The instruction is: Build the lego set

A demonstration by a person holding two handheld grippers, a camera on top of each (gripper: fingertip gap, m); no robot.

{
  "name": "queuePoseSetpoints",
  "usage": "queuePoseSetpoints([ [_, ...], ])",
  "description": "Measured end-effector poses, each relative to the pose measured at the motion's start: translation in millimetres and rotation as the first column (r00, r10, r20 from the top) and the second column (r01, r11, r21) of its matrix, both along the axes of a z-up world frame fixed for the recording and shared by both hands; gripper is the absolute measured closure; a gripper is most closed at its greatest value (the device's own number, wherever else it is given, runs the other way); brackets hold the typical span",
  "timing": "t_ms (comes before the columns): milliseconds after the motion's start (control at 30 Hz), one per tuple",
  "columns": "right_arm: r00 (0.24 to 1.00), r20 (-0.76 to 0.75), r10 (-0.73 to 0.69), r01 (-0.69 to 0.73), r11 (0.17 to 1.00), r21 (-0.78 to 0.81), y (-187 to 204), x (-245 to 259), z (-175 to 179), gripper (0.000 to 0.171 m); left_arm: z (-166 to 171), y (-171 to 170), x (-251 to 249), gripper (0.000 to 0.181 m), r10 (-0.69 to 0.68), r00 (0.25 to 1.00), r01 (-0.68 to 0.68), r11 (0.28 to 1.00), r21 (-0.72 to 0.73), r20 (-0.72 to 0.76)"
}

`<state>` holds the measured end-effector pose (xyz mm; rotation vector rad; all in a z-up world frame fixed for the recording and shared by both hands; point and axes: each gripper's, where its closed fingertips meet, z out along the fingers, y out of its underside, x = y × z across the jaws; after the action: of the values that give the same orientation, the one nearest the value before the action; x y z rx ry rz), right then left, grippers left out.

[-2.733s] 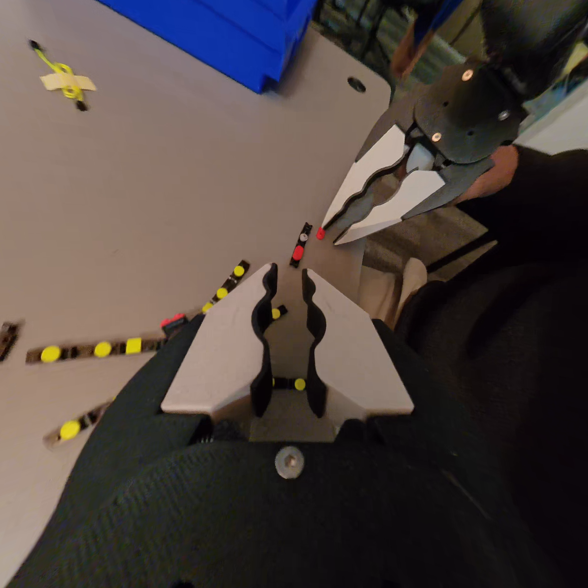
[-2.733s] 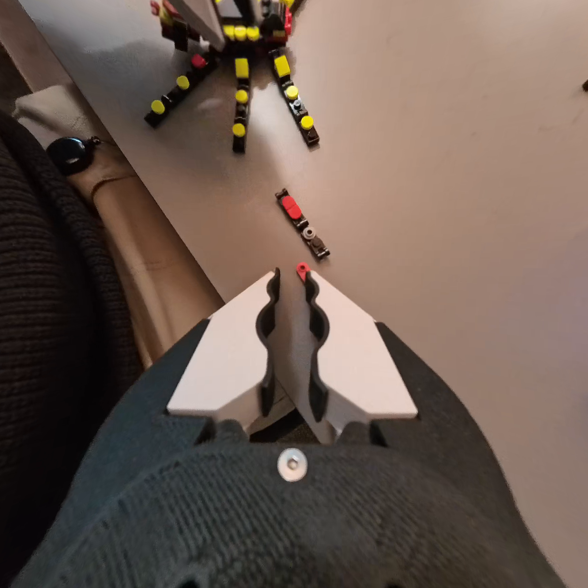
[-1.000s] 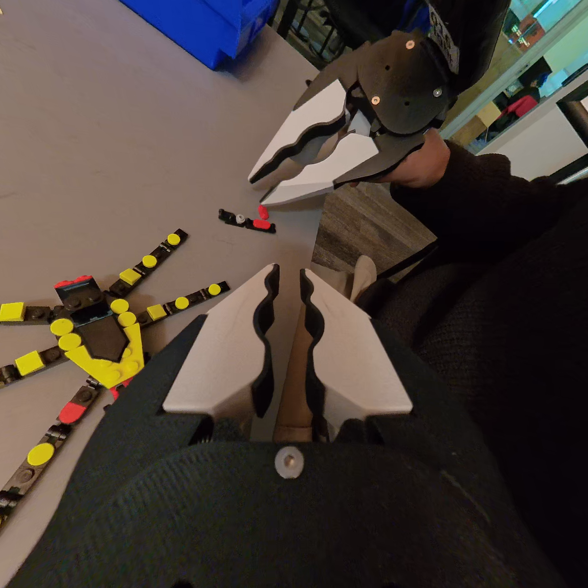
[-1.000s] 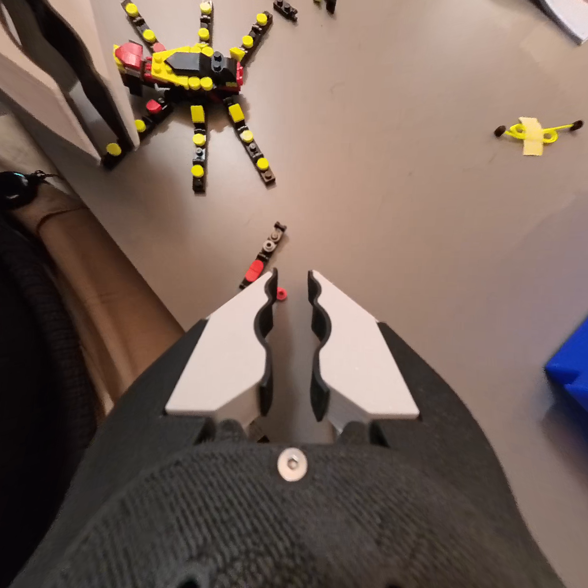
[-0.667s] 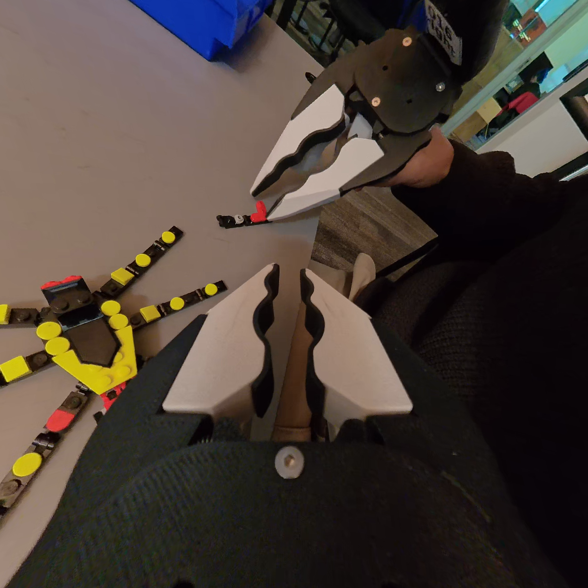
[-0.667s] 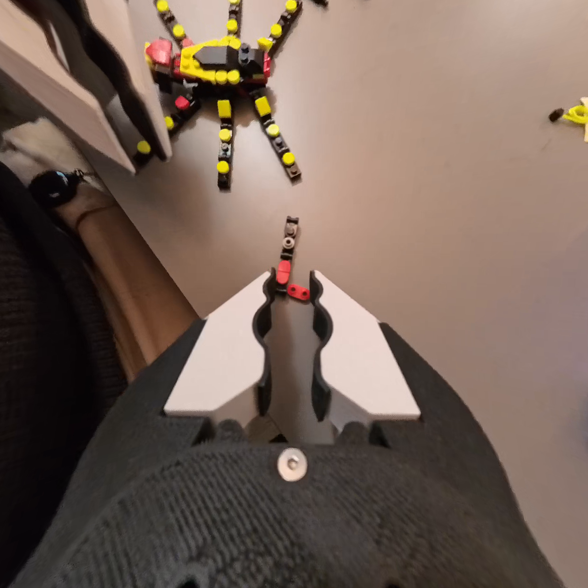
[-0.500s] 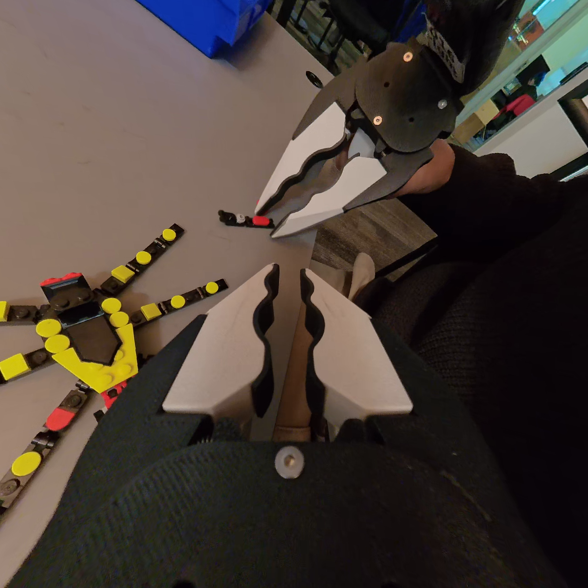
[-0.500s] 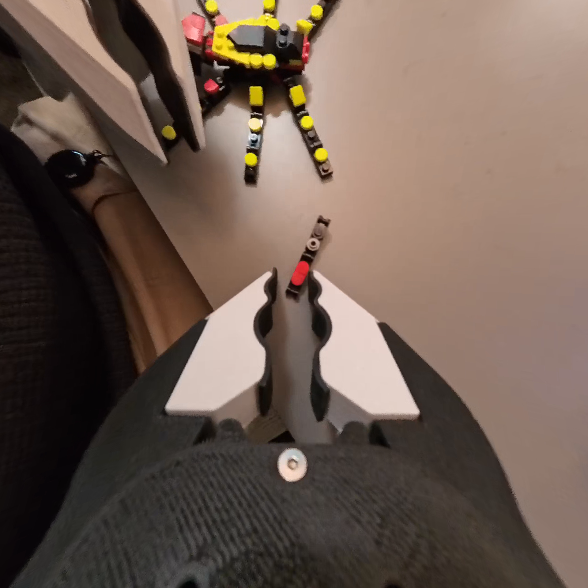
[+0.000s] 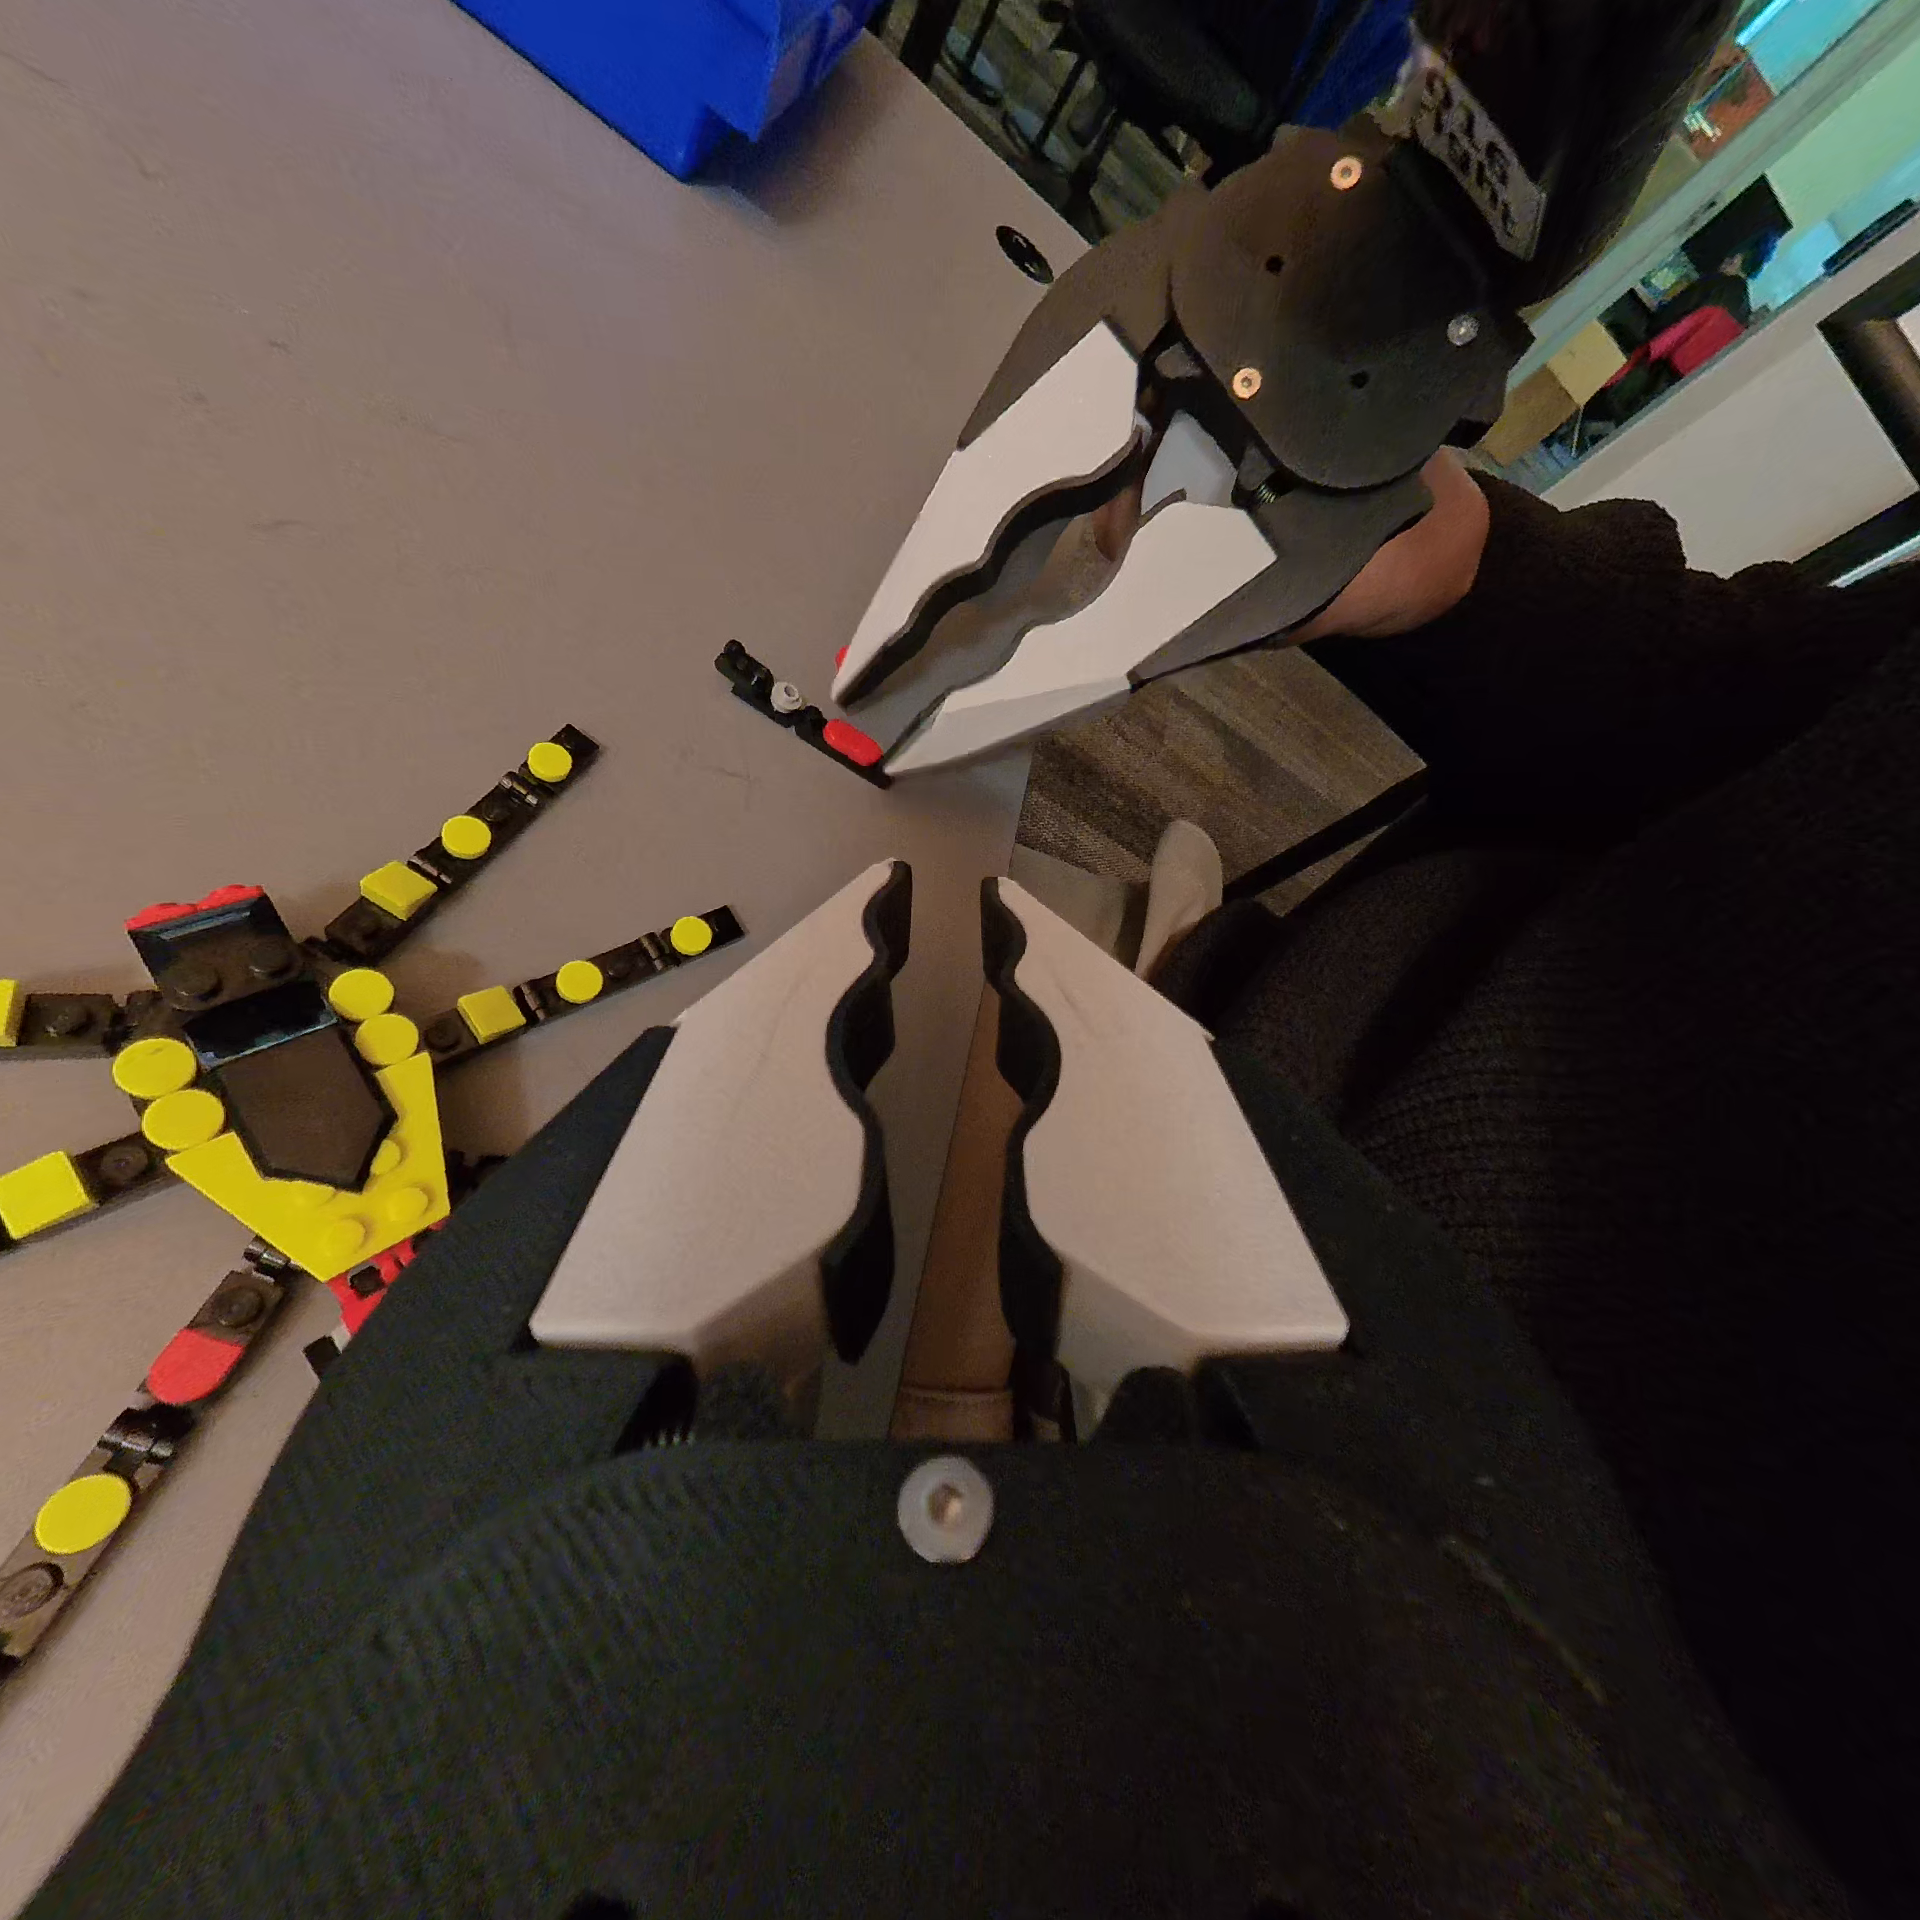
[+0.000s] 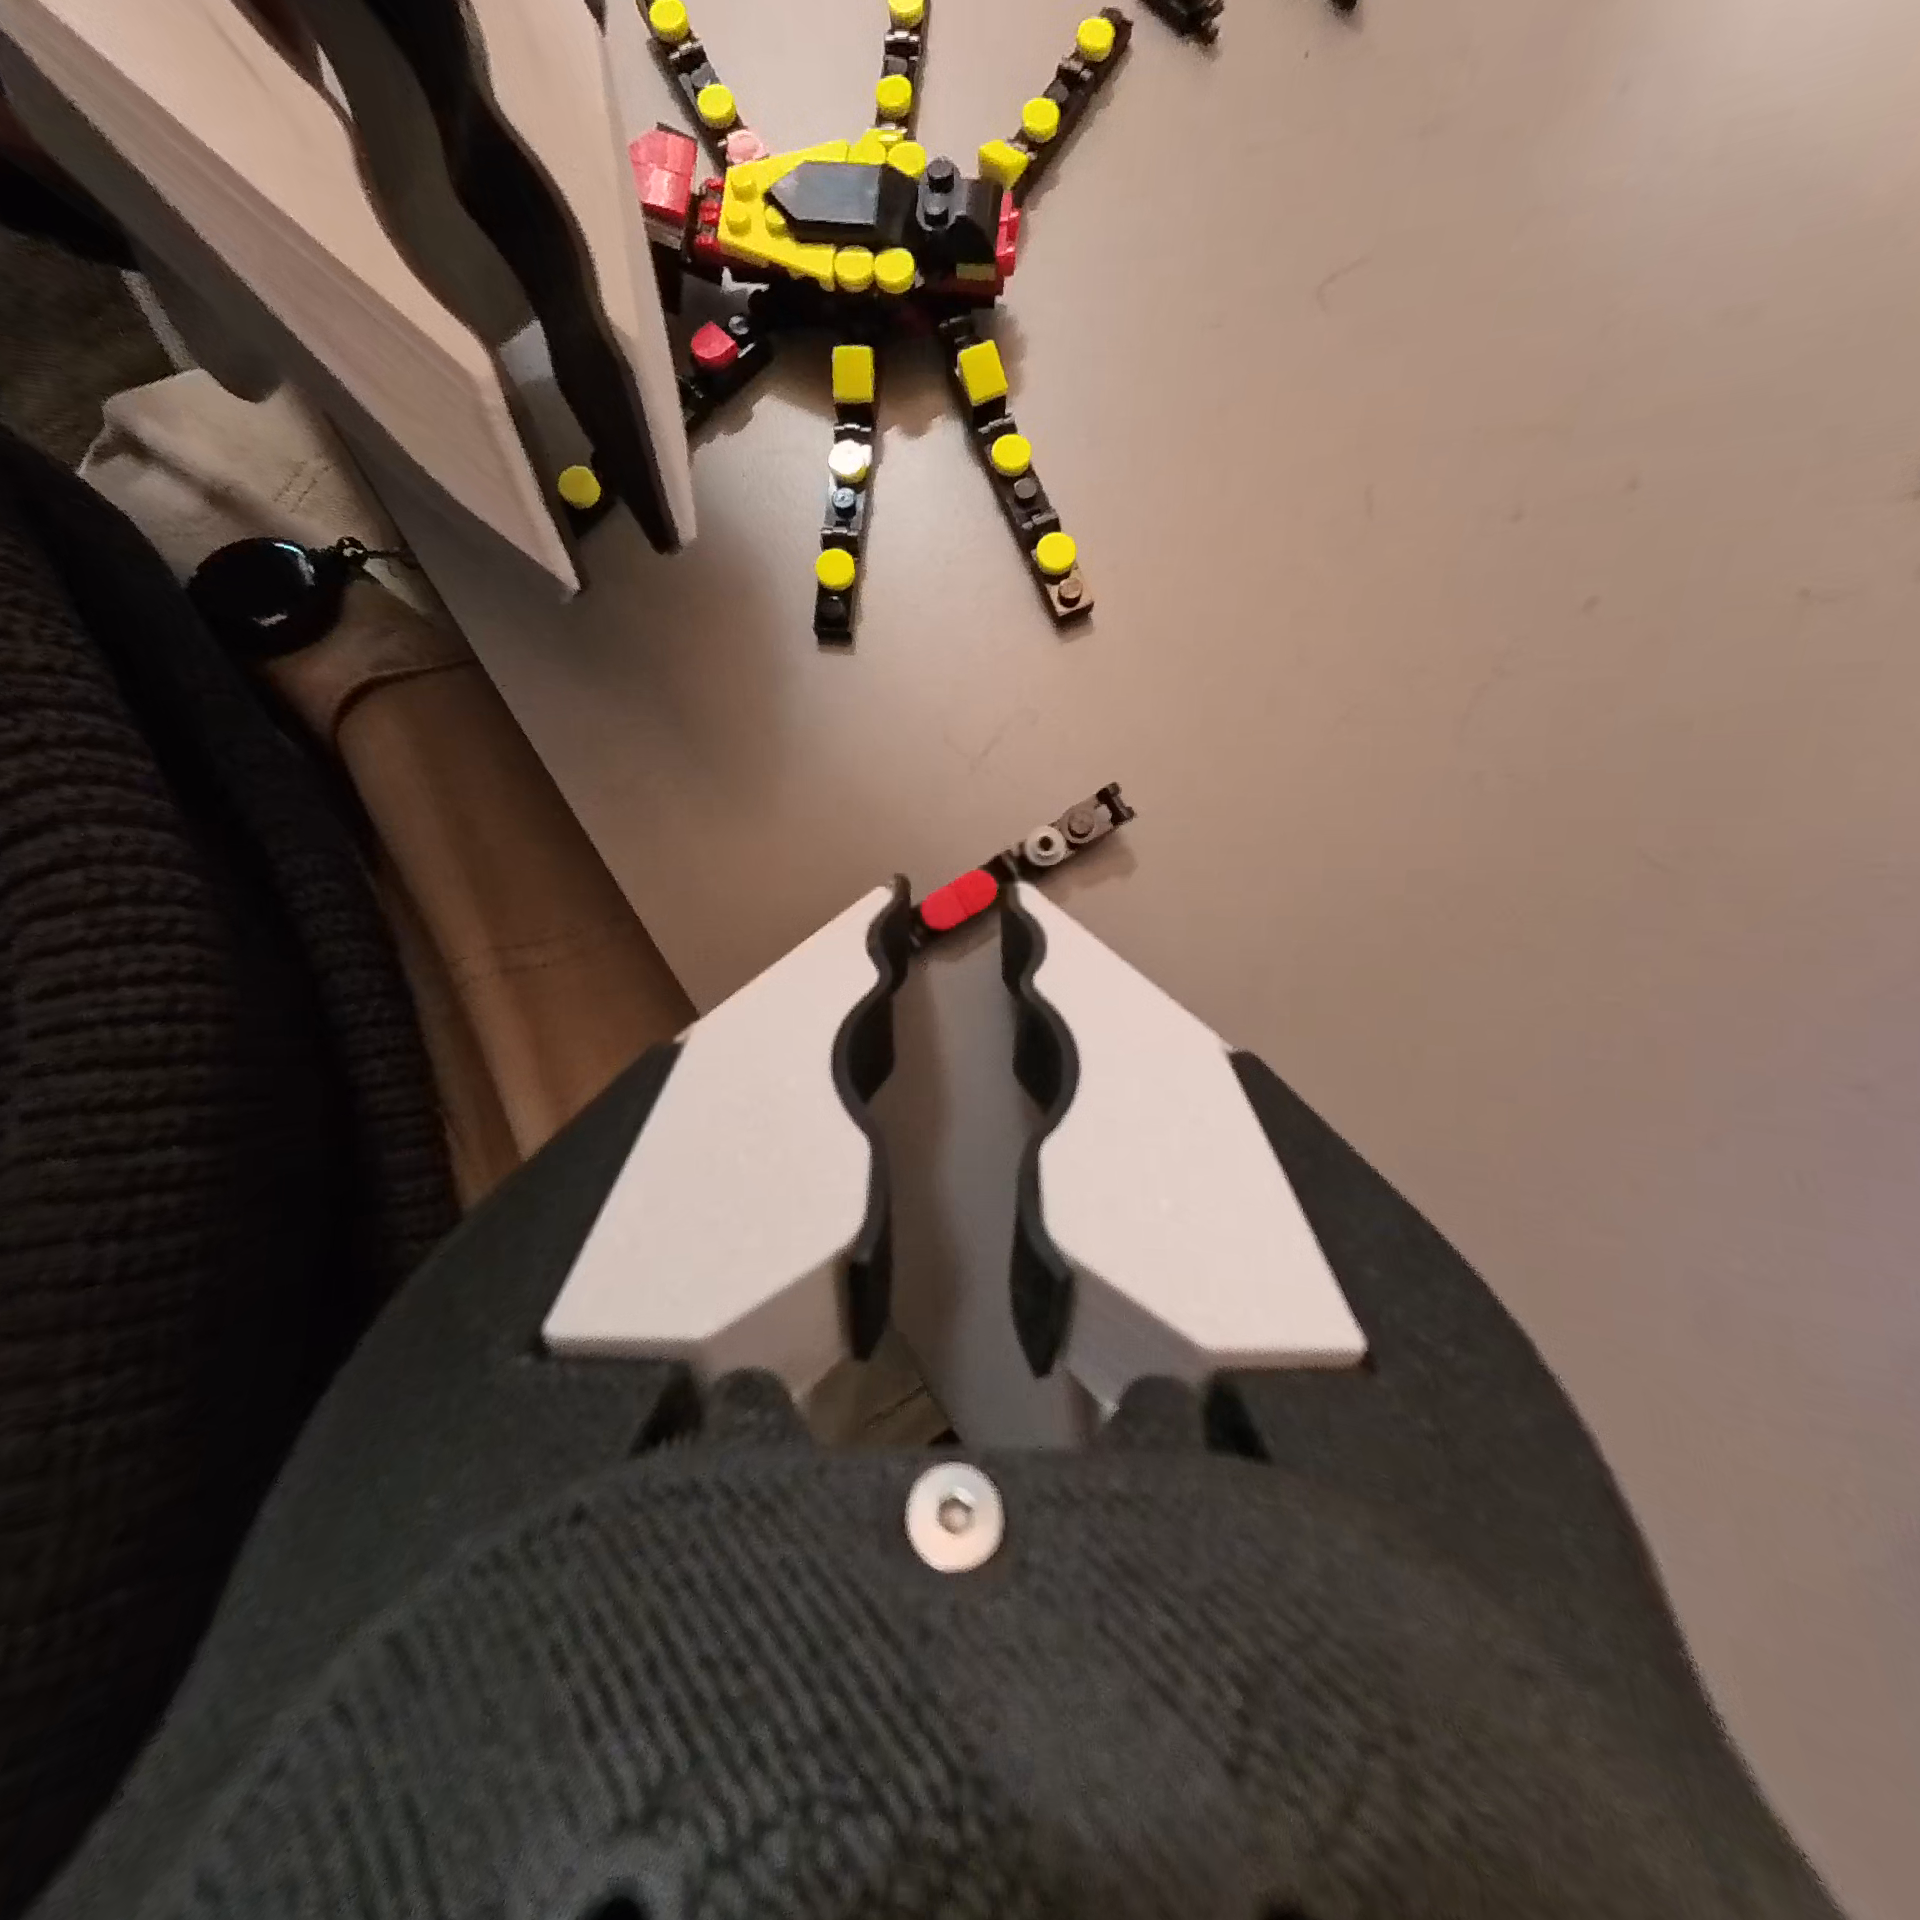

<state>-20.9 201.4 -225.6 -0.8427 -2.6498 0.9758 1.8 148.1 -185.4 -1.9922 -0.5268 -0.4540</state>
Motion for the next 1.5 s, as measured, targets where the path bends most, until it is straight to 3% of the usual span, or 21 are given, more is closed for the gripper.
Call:
queuePoseSetpoints([
  [167, 0.983, -0.099, -0.157, 0.163, 0.985, 0.053, 37.3, -22.7, 11.7, 0.156, 0.2, -0.4, -0.1, 0.17, 0.0, 1.0, 0.0, 1.0, 0.0, -0.001],
  [367, 0.937, 0.057, -0.346, 0.349, 0.934, -0.077, 37.8, -10.5, 14.1, 0.156, 0.1, -0.9, -2.4, 0.17, 0.011, 1.0, -0.011, 1.0, 0.0, 0.001],
  [567, 0.924, 0.044, -0.38, 0.379, 0.925, 0.03, 31.7, -2.5, -4.3, 0.151, -1.8, 0.3, -1.6, 0.17, 0.006, 1.0, -0.006, 1.0, 0.0, 0.015],
  [900, 0.93, 0.049, -0.365, 0.364, 0.931, 0.033, 26.8, -6.4, -8.8, 0.157, -0.6, -0.7, -2.0, 0.17, 0.006, 1.0, -0.006, 1.0, 0.005, 0.017],
  [1033, 0.958, -0.038, -0.283, 0.284, 0.959, 0.008, 19.9, -12.7, 5.6, 0.157, -0.7, -0.6, -1.1, 0.169, -0.001, 1.0, 0.001, 1.0, 0.007, 0.021],
  [1200, 0.979, -0.203, -0.012, 0.017, 1.0, 0.026, 7.0, -22.3, 28.2, 0.158, -1.4, -0.3, 1.0, 0.169, -0.012, 0.999, 0.011, 1.0, 0.01, 0.032],
  [1367, 0.941, -0.163, 0.296, -0.292, 0.955, 0.045, 4.5, -17.4, 17.9, 0.158, -0.1, 0.1, 4.6, 0.17, -0.02, 1.0, 0.02, 1.0, 0.006, 0.012],
  [1500, 0.891, -0.137, 0.433, -0.431, 0.901, 0.047, 4.3, -20.3, 10.8, 0.158, 1.2, 5.7, 6.8, 0.169, -0.004, 1.0, 0.004, 1.0, 0.008, 0.011],
])
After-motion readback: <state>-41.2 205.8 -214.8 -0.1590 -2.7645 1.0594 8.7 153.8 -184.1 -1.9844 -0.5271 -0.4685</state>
